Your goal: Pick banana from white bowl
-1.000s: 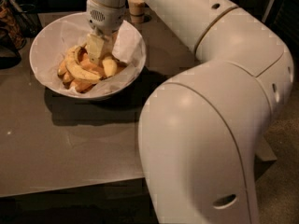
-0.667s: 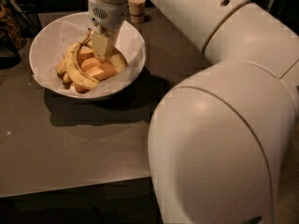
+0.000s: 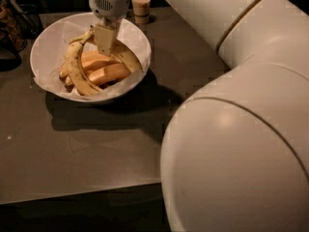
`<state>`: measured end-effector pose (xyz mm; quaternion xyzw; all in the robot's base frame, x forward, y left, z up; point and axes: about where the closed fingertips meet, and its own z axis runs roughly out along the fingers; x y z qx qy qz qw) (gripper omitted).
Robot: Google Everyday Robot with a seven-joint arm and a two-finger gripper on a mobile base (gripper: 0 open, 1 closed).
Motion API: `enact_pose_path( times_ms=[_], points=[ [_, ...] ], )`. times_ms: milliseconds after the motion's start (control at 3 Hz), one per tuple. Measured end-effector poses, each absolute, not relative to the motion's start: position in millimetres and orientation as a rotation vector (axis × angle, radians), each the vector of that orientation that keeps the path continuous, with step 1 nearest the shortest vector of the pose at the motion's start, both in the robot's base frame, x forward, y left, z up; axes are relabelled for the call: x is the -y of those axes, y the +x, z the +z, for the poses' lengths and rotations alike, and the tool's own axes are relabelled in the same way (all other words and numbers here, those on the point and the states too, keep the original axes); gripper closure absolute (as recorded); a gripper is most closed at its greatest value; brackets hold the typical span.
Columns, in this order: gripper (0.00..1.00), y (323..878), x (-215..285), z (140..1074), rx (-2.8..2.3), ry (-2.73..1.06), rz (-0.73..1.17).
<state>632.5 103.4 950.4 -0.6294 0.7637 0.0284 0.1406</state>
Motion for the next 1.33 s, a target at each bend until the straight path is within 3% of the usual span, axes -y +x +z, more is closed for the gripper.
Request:
enact_pose_path(
  times_ms=[1333],
  points=[
    [1.0, 649, -77, 995, -2.219, -1.681, -0.038]
  ],
)
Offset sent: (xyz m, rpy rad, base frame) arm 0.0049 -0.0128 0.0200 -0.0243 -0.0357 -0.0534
